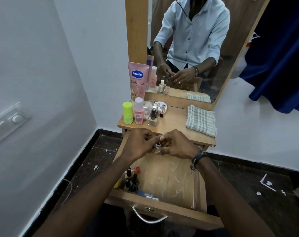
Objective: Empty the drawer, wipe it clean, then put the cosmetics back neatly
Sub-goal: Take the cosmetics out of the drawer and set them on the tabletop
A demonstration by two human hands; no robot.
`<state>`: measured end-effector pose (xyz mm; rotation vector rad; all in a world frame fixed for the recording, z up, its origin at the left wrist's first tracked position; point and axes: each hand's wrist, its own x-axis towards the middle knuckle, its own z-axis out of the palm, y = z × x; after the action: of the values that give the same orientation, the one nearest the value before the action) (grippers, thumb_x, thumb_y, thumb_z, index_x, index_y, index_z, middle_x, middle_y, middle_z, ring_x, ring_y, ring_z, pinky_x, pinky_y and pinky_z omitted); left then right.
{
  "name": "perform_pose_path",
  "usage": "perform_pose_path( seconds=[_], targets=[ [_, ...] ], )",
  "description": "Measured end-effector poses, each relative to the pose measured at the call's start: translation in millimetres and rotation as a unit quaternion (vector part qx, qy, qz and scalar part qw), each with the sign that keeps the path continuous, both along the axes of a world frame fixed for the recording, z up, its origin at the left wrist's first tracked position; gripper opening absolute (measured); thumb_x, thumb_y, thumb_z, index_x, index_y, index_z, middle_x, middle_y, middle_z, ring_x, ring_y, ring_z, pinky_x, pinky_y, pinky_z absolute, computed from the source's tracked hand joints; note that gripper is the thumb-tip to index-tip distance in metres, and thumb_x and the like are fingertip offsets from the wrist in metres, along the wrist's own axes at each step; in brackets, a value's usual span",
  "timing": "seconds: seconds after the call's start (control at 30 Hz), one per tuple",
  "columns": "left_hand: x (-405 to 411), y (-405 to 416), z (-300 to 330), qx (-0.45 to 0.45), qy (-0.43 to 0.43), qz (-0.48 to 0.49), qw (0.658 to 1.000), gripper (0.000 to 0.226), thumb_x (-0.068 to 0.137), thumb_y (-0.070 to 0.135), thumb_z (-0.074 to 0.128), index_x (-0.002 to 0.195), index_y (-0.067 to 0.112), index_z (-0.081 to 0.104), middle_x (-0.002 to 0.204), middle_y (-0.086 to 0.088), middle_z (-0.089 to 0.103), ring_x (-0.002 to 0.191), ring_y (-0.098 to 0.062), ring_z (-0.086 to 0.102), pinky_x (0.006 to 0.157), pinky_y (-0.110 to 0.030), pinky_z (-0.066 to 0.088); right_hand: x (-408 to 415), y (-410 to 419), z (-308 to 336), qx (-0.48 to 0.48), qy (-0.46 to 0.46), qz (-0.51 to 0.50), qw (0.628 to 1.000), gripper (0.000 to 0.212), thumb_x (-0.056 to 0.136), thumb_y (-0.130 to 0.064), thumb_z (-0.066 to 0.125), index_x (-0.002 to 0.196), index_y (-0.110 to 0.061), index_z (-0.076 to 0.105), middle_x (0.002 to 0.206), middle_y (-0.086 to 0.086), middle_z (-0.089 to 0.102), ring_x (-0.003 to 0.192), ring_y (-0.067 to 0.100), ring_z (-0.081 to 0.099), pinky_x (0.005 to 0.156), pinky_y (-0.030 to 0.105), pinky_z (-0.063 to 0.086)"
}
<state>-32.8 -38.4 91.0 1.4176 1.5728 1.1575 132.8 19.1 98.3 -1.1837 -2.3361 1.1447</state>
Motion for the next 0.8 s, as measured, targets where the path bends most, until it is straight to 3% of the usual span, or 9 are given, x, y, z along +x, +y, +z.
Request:
perform_pose_path(
  seconds=[0.13, 0.3, 0.4, 0.53, 0.8],
  targets=[
    [-3, -2, -1, -0.002, -0.025, 0.041, 0.999, 0.024, 0.084, 0.028, 0.075, 0.080, 0.005, 0.071, 0.069, -0.012, 0.072, 0.056, -0.025, 0.068, 0.054, -0.037, 0.057, 6, 11, 11, 0.053, 0.032, -0.090, 0.994, 0.019, 0.078, -0.012, 0.082, 0.095, -0.011, 0.075, 0.088, -0.001, 0.073, 0.079, 0.012, 0.071, 0.067, 0.025, 0.058],
    [-26, -4, -18, -0.027, 0.080, 0.004, 0.996, 0.013, 0.086, 0.007, 0.070, 0.075, 0.001, 0.070, 0.068, -0.012, 0.071, 0.056, -0.021, 0.067, 0.058, -0.040, 0.058, -1, 45, 13, 0.110, 0.090, -0.248, 0.958, 0.021, 0.083, -0.017, 0.079, 0.103, -0.016, 0.075, 0.092, -0.005, 0.073, 0.085, 0.012, 0.068, 0.078, 0.031, 0.056],
    [-38, -4, -29, -0.030, 0.150, -0.013, 0.988, 0.009, 0.079, -0.003, 0.071, 0.074, 0.005, 0.073, 0.070, -0.007, 0.071, 0.061, -0.021, 0.069, 0.062, -0.043, 0.060, -13, 55, 8, 0.123, 0.087, -0.271, 0.951, 0.026, 0.083, -0.016, 0.078, 0.109, -0.014, 0.075, 0.099, 0.000, 0.076, 0.086, 0.011, 0.068, 0.080, 0.030, 0.057],
    [-44, -8, -36, -0.059, 0.192, -0.027, 0.979, 0.015, 0.077, -0.006, 0.067, 0.084, 0.005, 0.075, 0.076, 0.002, 0.069, 0.072, -0.011, 0.067, 0.073, -0.035, 0.059, -28, 59, -2, 0.126, 0.084, -0.294, 0.944, 0.026, 0.083, -0.009, 0.077, 0.109, -0.010, 0.075, 0.100, 0.003, 0.077, 0.086, 0.010, 0.068, 0.081, 0.026, 0.056],
    [-48, -5, -42, -0.120, 0.304, -0.109, 0.939, 0.031, 0.075, -0.010, 0.067, 0.100, 0.007, 0.074, 0.098, -0.005, 0.071, 0.088, -0.014, 0.065, 0.074, -0.023, 0.053, -38, 61, -8, 0.145, 0.070, -0.302, 0.940, 0.029, 0.079, 0.000, 0.076, 0.108, -0.008, 0.075, 0.096, 0.006, 0.077, 0.088, 0.013, 0.071, 0.089, 0.032, 0.059]
  ],
)
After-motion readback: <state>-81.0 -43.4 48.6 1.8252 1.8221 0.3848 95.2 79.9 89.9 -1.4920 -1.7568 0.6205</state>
